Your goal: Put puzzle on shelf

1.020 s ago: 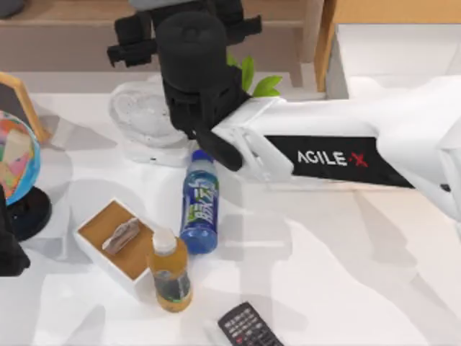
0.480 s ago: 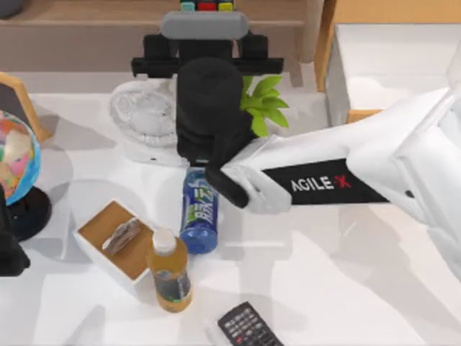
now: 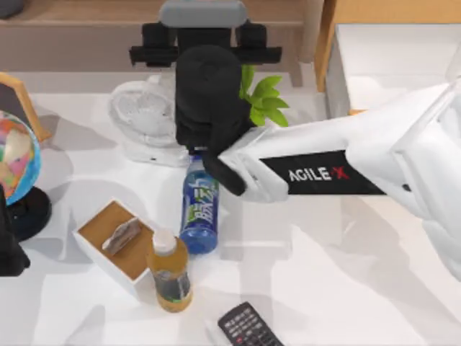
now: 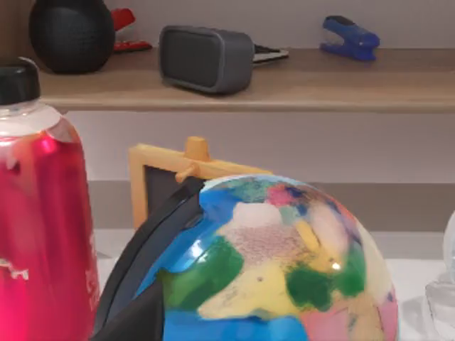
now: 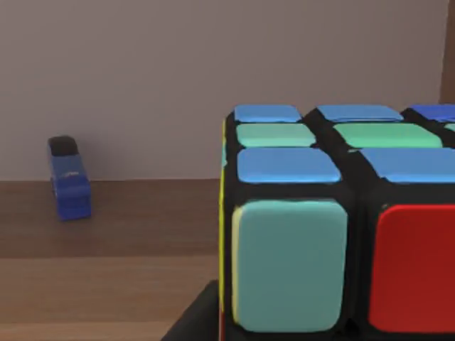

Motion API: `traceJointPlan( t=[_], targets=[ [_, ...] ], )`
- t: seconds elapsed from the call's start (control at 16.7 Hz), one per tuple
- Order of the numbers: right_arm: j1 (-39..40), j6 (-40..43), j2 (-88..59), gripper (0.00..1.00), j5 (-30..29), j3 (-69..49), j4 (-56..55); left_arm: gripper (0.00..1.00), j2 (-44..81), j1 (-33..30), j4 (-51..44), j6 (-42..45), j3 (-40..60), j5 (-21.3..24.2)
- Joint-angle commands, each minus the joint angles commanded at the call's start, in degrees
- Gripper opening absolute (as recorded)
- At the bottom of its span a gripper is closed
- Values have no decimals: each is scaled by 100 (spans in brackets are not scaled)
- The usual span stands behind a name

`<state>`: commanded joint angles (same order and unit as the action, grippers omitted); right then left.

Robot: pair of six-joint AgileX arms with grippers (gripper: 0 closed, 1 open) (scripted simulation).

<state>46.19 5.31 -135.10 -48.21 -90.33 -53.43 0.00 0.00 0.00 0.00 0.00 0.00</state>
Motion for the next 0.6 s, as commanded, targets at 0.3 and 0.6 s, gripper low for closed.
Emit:
traceJointPlan(
  t=[0.3, 0.6],
  targets=[
    [-343, -28, -611, 0, 347, -1281, 657, 100, 0, 0, 0, 0, 0, 0],
    [-599, -93, -1231, 0, 605, -2423, 1300, 100, 0, 0, 0, 0, 0, 0]
  ],
)
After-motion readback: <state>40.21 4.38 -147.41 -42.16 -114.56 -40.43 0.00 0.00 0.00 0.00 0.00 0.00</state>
